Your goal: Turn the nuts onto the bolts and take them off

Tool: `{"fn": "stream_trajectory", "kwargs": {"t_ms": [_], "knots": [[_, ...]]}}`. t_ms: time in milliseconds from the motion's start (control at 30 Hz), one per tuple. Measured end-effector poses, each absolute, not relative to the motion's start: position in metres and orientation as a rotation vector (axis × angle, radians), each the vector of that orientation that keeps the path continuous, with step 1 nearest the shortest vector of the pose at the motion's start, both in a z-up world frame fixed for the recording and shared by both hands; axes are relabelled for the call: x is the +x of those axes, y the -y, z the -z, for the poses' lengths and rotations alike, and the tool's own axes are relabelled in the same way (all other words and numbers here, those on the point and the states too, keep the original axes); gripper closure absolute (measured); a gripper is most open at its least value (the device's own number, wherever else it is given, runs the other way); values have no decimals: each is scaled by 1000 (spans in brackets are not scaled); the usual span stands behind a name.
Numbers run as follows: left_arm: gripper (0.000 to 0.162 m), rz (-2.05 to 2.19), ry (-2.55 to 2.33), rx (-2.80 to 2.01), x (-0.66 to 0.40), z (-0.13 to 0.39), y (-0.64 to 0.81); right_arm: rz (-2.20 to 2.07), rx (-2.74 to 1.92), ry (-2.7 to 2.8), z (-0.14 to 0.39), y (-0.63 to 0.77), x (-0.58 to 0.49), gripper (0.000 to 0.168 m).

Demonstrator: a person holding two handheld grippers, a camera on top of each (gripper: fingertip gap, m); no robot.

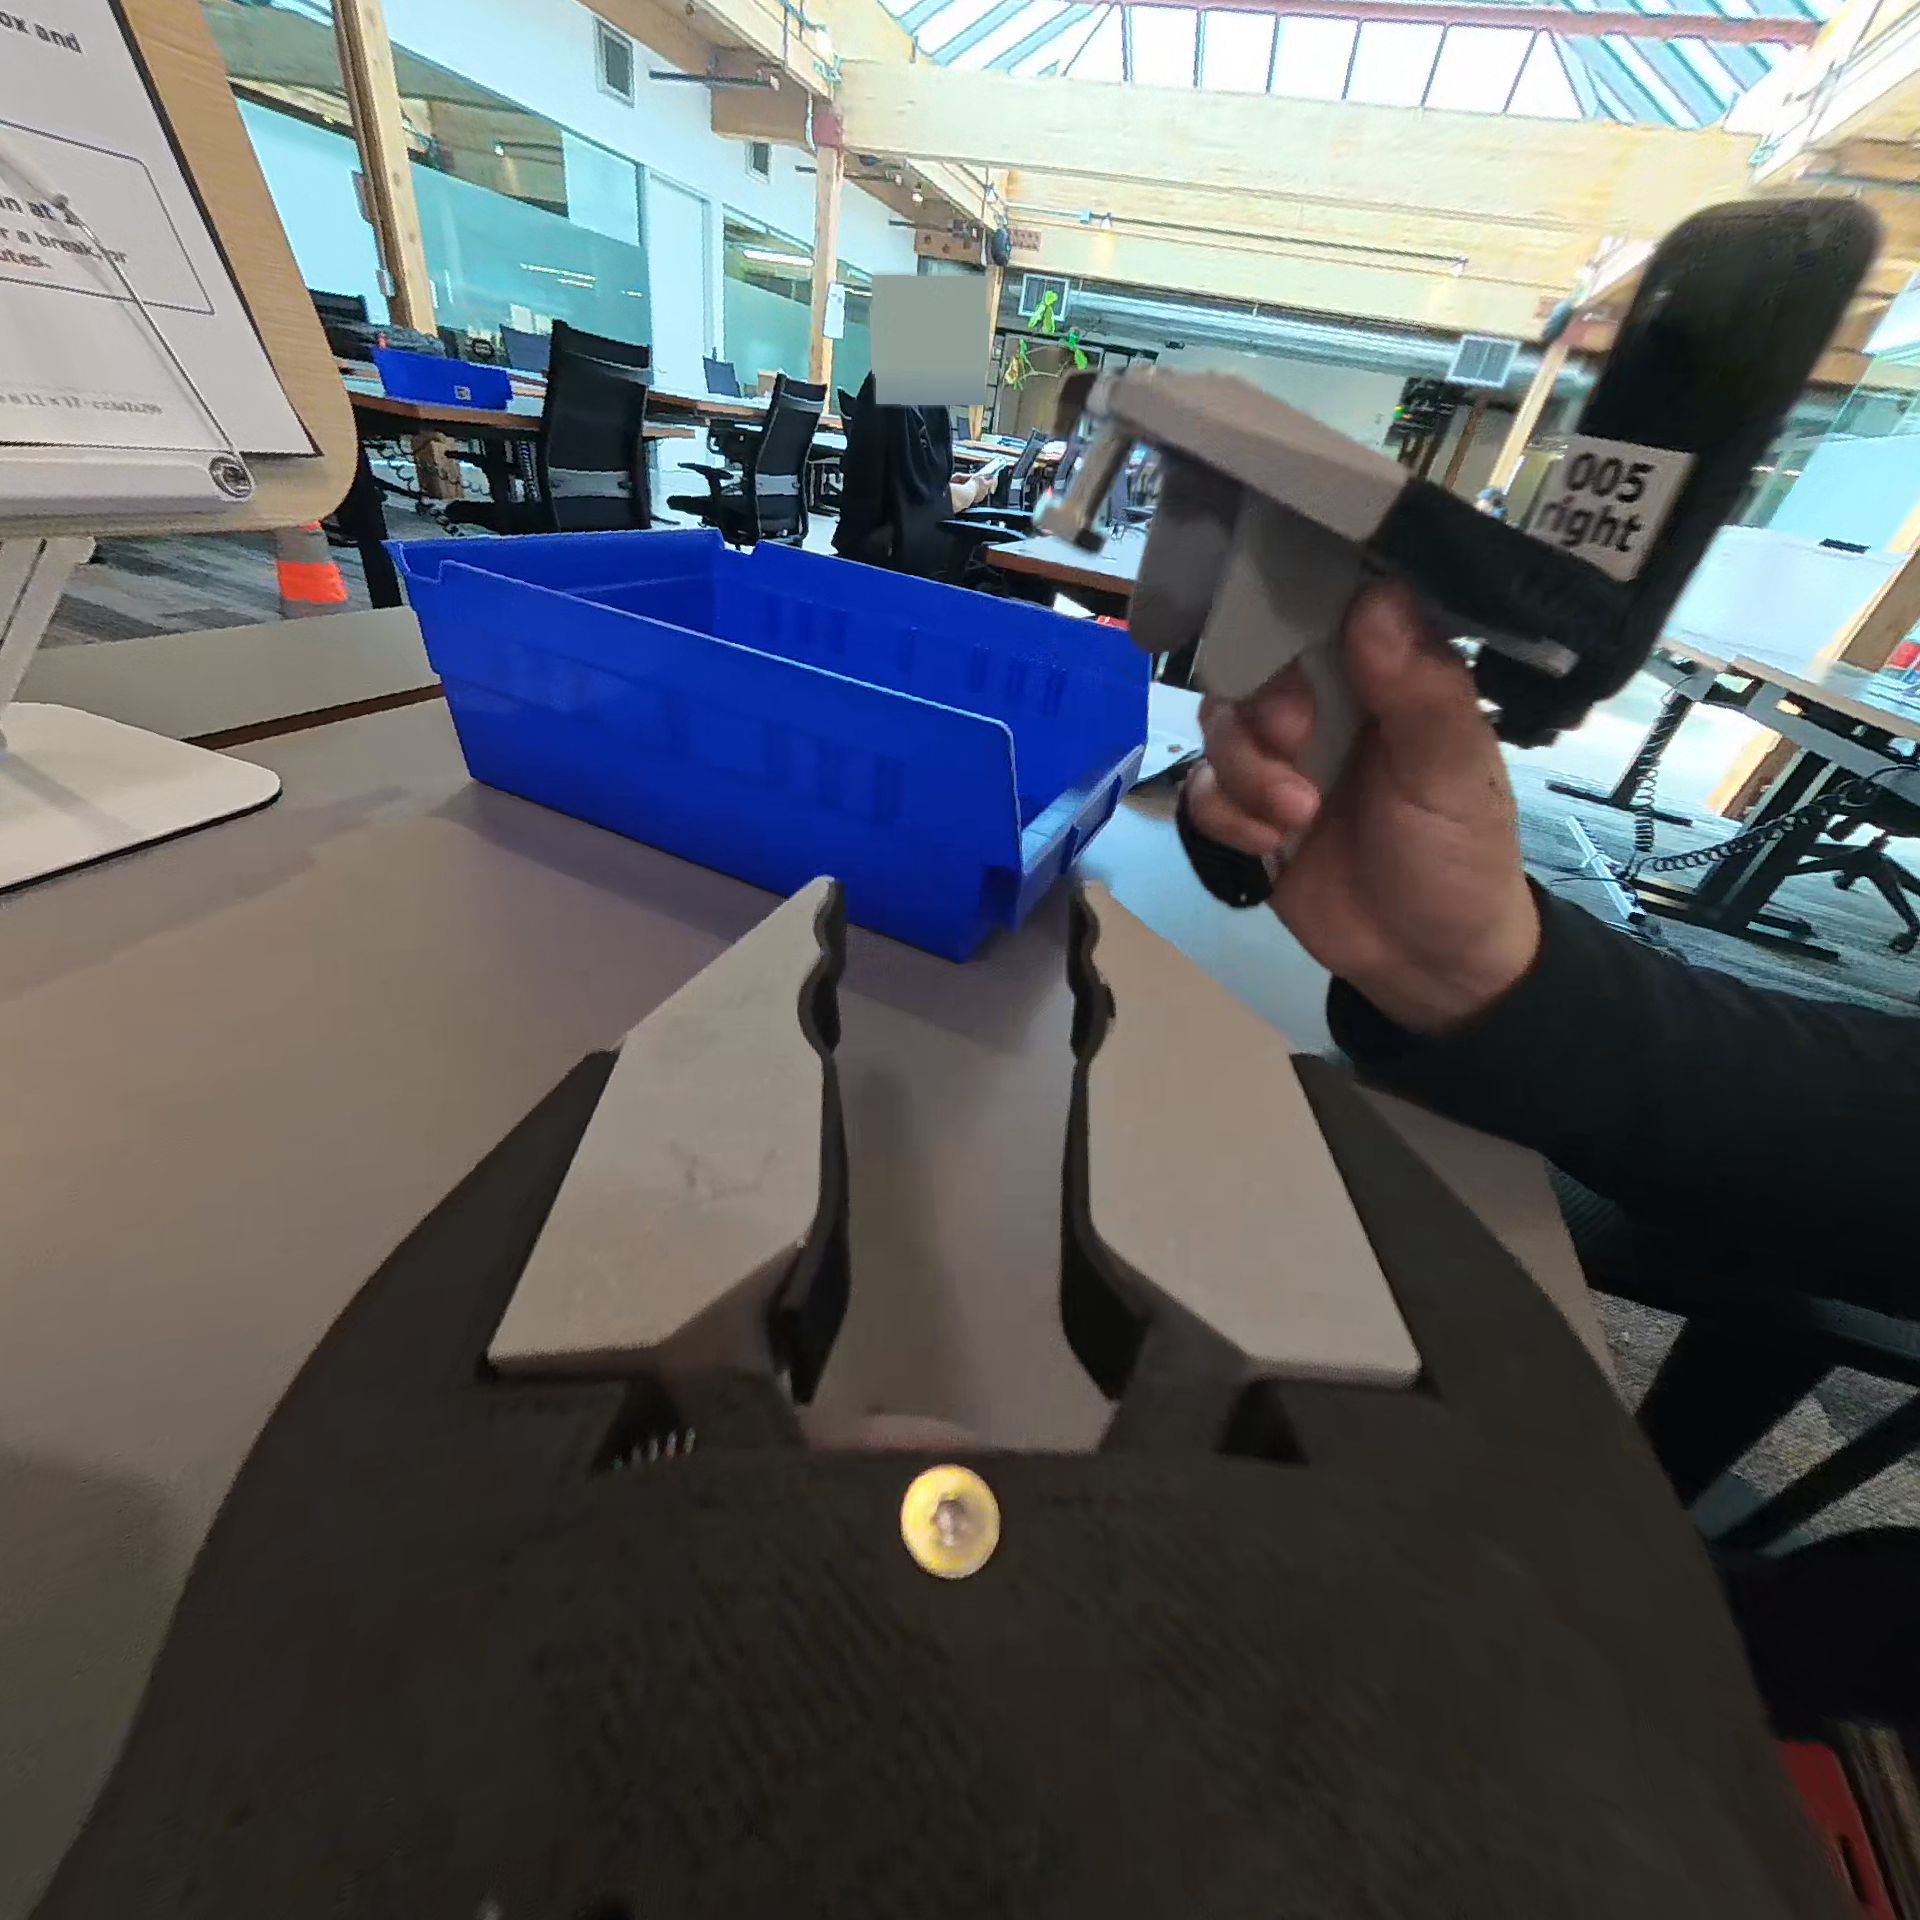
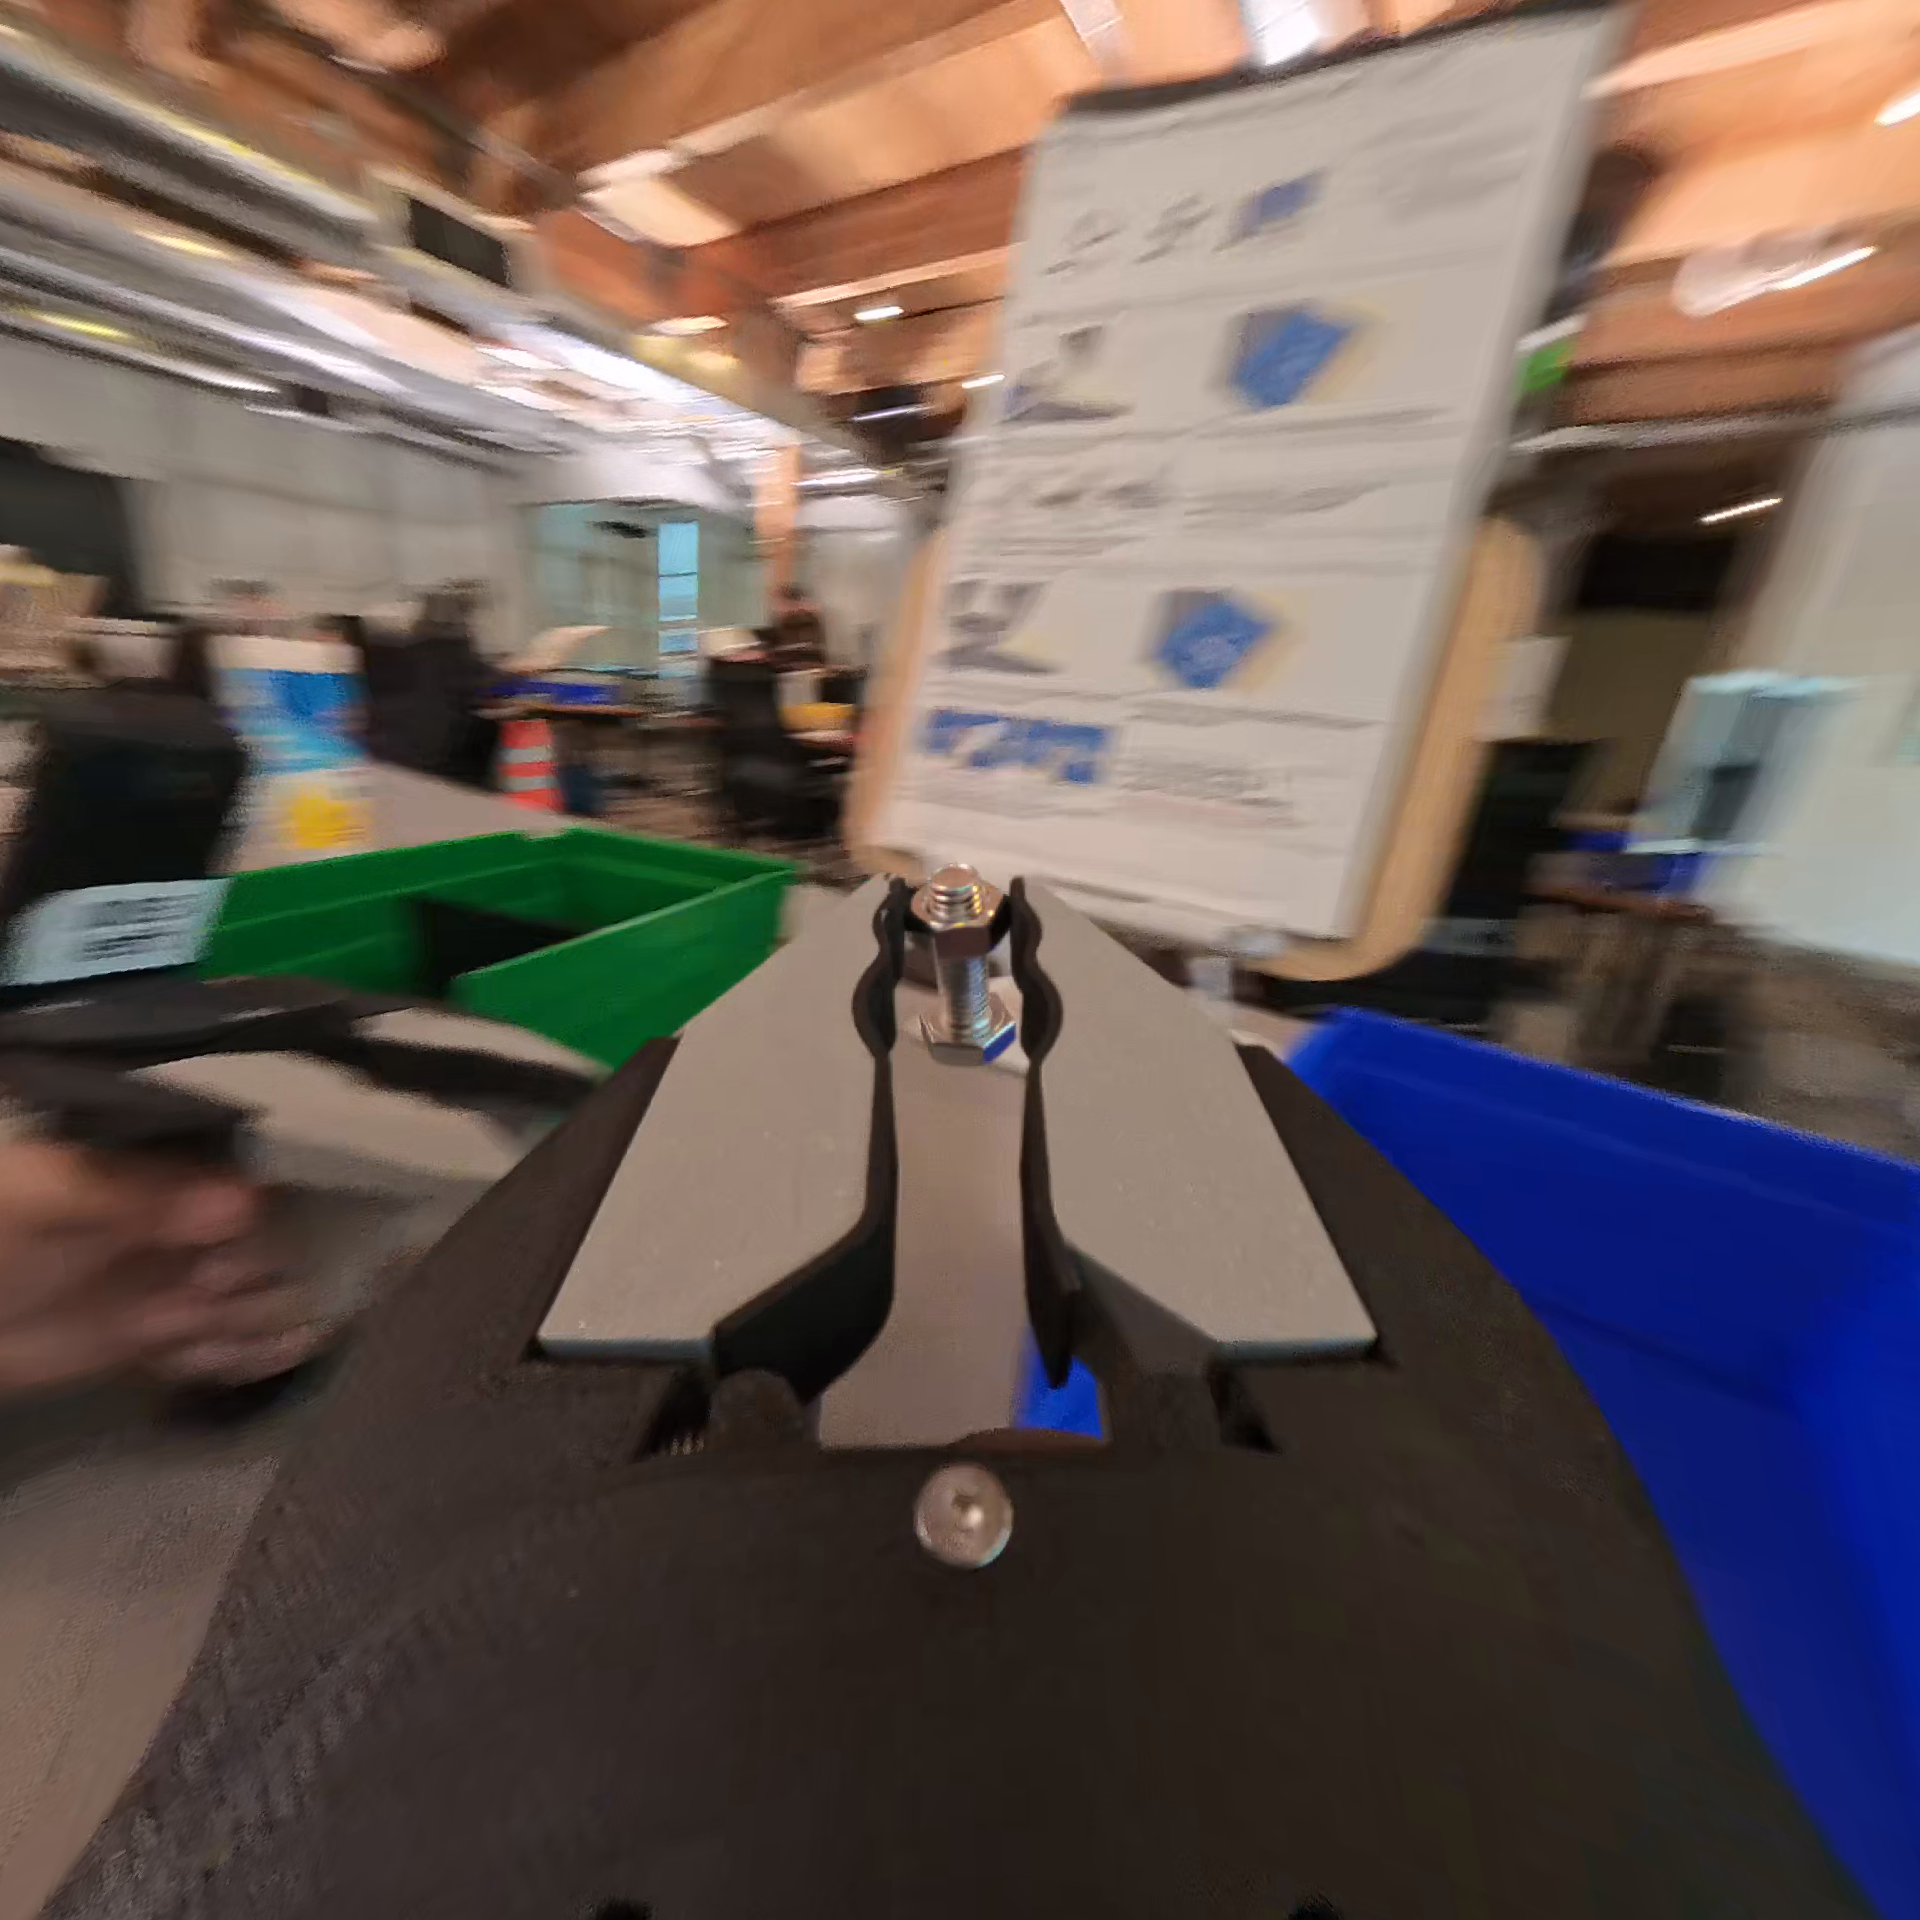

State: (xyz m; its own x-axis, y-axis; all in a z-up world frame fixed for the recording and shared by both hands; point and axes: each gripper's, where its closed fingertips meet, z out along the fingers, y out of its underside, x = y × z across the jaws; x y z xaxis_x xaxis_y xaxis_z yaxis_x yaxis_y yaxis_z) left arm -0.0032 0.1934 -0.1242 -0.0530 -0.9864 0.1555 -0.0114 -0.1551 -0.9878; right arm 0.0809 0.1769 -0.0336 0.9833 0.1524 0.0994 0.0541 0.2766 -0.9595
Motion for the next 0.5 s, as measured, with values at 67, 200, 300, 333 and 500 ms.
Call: {"fn": "stream_trajectory", "kwargs": {"t_ms": [67,200,300,333,500], "knots": [[123,1357,-1178,-1310,-3,125,-194,170,-1295,66,31,-173,122,153],[125,1358,-1180,-1316,-4,126,-194,238,-1615,-40,85,-198,168,152],[125,1358,-1181,-1317,-4,126,-194,105,-1912,-72,141,-214,174,150],[125,1358,-1179,-1318,-4,126,-194,71,-1914,-75,140,-214,172,145],[126,1362,-1180,-1323,-4,126,-195,94,-1635,-74,91,-199,172,154]]}}
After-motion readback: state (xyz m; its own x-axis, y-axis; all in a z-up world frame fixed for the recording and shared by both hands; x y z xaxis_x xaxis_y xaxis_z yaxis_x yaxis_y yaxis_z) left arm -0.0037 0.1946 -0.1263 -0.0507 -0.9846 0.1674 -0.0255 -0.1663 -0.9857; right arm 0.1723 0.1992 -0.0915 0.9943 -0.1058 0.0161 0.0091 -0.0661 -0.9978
